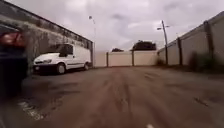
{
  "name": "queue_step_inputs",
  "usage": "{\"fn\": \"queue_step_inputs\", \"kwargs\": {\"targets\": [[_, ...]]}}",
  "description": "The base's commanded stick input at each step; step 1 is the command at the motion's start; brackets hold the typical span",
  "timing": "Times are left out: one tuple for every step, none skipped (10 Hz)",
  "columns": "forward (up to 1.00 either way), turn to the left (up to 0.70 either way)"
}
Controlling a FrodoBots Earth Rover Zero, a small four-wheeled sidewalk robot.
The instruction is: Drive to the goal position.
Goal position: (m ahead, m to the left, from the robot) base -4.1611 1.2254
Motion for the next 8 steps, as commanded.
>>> {"fn": "queue_step_inputs", "kwargs": {"targets": [[0.6,-0.14],[0.6,-0.1],[0.6,0.0],[0.6,0.0],[0.6,0.0],[0.6,0.0],[0.6,0.0],[0.6,0.0]]}}
